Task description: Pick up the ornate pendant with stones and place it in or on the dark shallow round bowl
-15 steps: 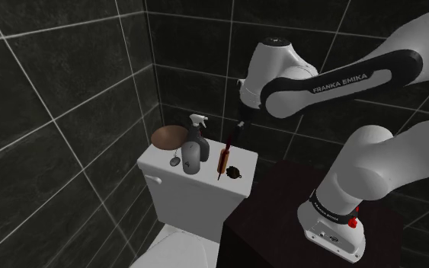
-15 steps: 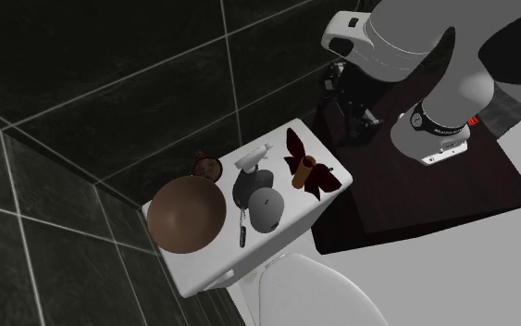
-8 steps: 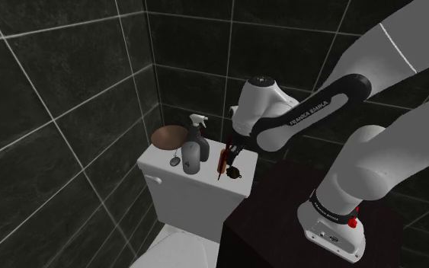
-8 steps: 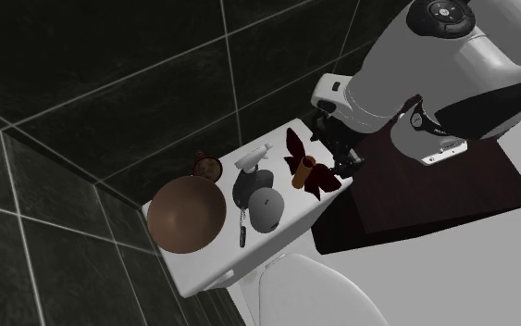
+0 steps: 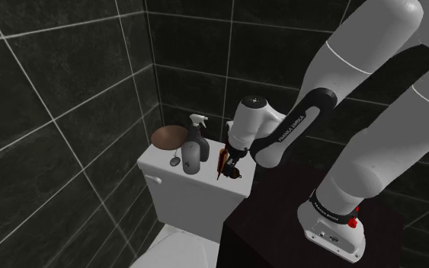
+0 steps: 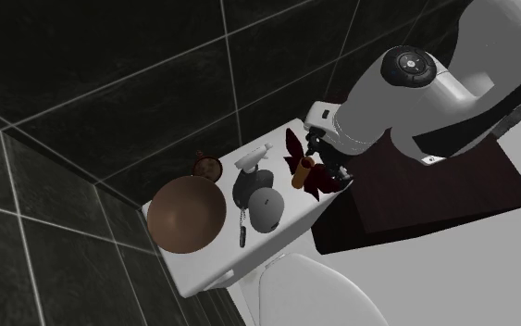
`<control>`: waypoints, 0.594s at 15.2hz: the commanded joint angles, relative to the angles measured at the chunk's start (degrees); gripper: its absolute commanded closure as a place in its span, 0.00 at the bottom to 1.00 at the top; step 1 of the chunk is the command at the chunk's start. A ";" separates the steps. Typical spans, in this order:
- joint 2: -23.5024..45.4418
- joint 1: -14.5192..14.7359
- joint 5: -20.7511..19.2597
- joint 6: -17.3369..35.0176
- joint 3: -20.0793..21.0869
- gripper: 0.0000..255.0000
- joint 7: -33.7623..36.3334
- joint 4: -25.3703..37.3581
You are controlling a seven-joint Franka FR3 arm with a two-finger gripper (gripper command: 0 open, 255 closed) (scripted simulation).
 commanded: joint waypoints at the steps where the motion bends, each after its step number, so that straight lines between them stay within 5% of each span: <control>1: 2.59 -2.43 -3.24 2.28 1.38 0.00 2.16 0.31; 2: 4.83 -5.24 -7.46 4.03 2.95 0.00 5.13 0.71; 9: 4.84 -5.16 -7.50 4.02 2.86 0.00 5.16 0.71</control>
